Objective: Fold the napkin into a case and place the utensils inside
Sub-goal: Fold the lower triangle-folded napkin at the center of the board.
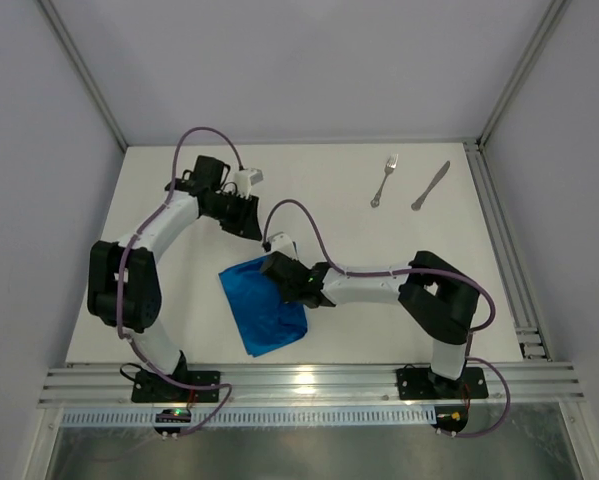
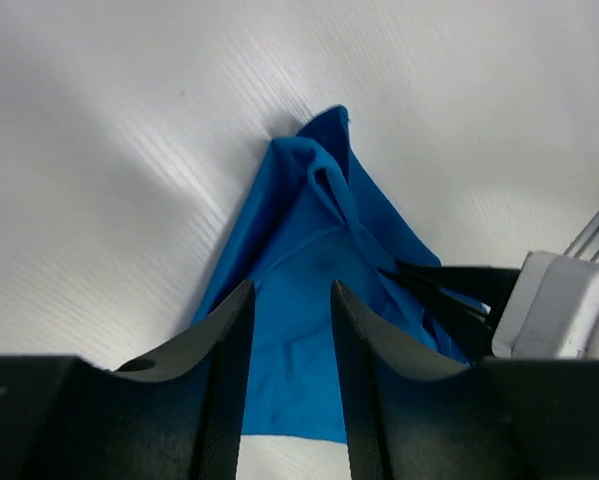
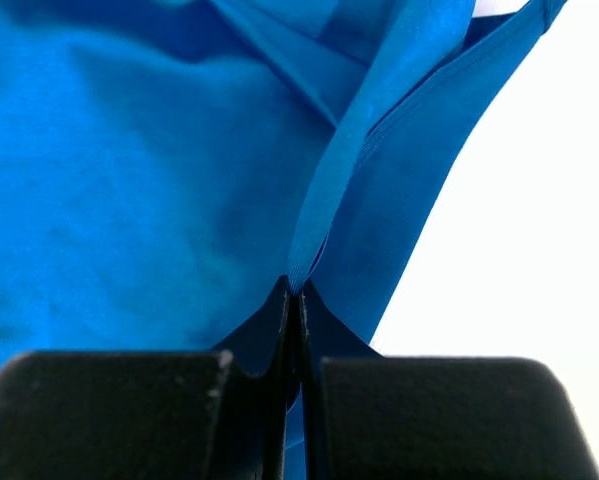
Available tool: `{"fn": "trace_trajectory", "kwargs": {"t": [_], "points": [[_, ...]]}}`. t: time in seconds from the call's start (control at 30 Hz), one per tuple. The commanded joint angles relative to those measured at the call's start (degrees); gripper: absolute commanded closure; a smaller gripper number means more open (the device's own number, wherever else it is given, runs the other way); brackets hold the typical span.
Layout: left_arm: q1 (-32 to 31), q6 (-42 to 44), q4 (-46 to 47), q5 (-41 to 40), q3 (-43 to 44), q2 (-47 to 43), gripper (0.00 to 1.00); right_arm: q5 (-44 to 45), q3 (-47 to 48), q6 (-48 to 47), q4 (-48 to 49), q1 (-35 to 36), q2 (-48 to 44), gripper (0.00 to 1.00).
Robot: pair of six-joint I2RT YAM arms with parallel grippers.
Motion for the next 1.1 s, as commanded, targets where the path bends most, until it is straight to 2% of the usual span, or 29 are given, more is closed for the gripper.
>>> {"fn": "trace_trajectory", "kwargs": {"t": [0.0, 0.17, 0.4, 0.73, 0.9, 1.07], "points": [[-2.23, 10.13, -8.99, 0.60, -3.35, -1.83, 0.63, -2.85, -0.53, -4.98, 4.21, -0.27, -3.95, 0.96], [-2.85, 12.44, -8.04, -1.95, -7.75, -0.78, 0.66, -7.42, -1.49, -9.12, 6.41, -1.33, -5.09, 0.96], [-2.85, 11.92, -4.35, -5.37, -9.07, 3.18, 0.68, -11.46, -4.13, -12.28, 7.90, -2.82, -6.85, 0.96], [0.40, 4.63, 8.65, -11.71, -12.68, 1.86, 0.64, -17.35, -5.19, -15.27, 8.87, -4.93, -7.29, 0.96], [1.45, 2.60, 8.05, -8.20, -11.36, 3.18, 0.60, -20.07, -5.63, -16.06, 9.74, -6.51, -7.56, 0.96], [1.19, 3.30, 6.99, 2.67, -12.32, -2.42, 0.62, -21.40, -5.19, -16.68, 9.75, -6.86, -7.29, 0.96]]}}
